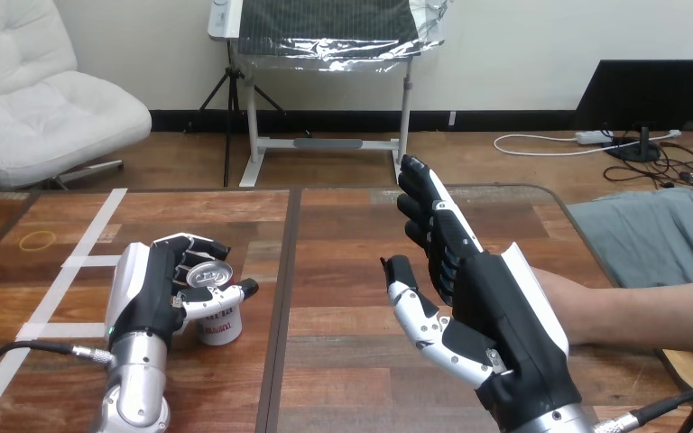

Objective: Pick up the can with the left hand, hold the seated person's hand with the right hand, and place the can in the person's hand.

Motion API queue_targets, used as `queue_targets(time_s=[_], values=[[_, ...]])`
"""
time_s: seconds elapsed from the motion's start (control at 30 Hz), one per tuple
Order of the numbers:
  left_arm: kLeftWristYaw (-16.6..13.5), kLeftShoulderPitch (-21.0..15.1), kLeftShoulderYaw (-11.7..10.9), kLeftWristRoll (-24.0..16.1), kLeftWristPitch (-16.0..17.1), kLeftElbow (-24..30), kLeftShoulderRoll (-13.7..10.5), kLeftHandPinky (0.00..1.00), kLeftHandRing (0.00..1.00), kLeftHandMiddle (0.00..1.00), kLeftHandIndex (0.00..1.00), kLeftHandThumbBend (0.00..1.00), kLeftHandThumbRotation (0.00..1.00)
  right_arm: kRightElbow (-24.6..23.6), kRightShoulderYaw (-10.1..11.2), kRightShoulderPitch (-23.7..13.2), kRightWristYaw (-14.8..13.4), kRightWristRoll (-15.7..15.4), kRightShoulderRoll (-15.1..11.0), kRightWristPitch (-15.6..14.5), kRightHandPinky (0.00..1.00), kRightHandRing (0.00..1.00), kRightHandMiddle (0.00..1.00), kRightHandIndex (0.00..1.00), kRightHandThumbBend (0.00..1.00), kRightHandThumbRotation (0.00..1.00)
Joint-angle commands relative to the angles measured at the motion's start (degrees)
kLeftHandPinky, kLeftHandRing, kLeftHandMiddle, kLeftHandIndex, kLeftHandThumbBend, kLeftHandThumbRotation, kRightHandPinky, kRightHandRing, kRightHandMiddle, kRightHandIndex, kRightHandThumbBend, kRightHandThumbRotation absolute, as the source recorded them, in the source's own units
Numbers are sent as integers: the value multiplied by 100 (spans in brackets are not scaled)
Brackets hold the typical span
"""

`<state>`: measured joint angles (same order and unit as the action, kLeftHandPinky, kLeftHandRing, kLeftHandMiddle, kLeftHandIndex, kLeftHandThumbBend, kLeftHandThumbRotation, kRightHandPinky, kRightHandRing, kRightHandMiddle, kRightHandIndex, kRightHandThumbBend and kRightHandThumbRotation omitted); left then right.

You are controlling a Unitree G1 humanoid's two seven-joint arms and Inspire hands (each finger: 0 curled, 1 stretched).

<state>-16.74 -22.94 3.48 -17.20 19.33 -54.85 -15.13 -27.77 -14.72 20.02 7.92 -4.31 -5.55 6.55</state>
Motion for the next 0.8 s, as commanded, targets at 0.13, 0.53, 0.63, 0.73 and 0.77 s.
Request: queue_targets(time_s=[0.13,0.53,0.63,0.73,0.77], values=[[-209,-237,62,-95,394,-108,-26,42,45,50,52,71,0,-251,116,-242,34,58,-35,-10,100,100,100,100,0,0],[-269,-207,29,-68,597,-109,7,40,43,48,51,70,0,-251,126,-278,0,56,-45,-28,100,100,100,100,0,0],[-296,-197,42,-93,618,-83,3,40,43,48,51,70,0,-243,129,-283,-4,69,-51,-16,100,100,100,100,0,0],[-310,-170,51,-117,641,2,2,40,43,48,51,70,0,-234,135,-294,-5,77,-57,-15,100,100,100,100,0,0],[-312,-163,50,-122,648,23,4,40,43,48,51,70,0,-232,137,-297,-5,80,-58,-15,100,100,100,100,0,0]])
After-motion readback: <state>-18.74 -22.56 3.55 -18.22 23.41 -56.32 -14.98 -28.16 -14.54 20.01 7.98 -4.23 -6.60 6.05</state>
